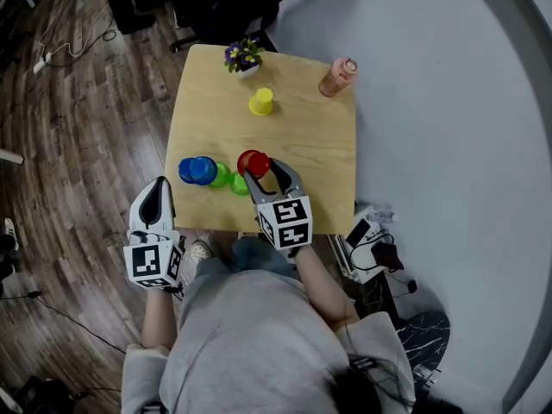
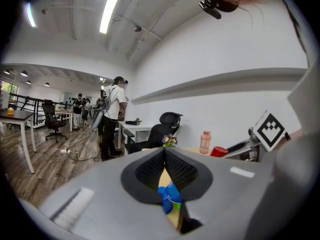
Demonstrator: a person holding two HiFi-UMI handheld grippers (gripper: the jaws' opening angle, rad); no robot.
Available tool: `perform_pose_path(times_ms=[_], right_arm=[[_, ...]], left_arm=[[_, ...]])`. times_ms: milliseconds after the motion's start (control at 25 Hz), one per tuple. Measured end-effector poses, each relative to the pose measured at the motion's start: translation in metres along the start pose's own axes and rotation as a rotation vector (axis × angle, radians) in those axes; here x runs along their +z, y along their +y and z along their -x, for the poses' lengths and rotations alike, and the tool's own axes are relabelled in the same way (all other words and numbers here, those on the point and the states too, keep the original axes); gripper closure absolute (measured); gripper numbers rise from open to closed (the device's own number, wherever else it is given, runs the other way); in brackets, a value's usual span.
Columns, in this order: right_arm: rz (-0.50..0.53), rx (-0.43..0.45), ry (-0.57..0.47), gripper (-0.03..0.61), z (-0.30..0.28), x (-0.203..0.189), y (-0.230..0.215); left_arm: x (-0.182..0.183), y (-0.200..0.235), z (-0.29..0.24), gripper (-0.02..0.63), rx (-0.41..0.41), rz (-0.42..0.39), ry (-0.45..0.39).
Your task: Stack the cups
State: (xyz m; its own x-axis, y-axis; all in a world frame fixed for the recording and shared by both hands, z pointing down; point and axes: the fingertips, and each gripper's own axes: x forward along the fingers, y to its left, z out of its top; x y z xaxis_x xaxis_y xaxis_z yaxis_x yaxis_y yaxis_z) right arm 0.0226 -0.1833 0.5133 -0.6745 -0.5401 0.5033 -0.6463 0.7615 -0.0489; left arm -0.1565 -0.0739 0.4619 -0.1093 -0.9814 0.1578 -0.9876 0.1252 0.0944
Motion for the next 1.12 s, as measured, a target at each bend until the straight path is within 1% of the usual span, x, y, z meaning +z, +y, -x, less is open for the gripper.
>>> perform_pose_path(times_ms=[240,400,840,1120], right_arm=[[0.002,0.001,0.031,0.347,-0.005,-0.012,0.032],[0.016,-0.022,0.059,0.347,-0.014,-0.019,0.045],[0.022,-0.087,0.121,0.347,-0.032,-0.031,0.05],[0.007,-0.093,0.115,0.345,-0.035,-0.034,0.05]], left_arm=[[-0.001,0.01,0.011,0.555,-0.034,-0.002,0.008],[-0.001,0.022,0.017,0.555,-0.037,-0.004,0.012],[-0.005,0.048,0.029,0.555,-0.027,-0.002,0.025],[-0.006,0.052,0.029,0.555,-0.028,0.0,0.023]])
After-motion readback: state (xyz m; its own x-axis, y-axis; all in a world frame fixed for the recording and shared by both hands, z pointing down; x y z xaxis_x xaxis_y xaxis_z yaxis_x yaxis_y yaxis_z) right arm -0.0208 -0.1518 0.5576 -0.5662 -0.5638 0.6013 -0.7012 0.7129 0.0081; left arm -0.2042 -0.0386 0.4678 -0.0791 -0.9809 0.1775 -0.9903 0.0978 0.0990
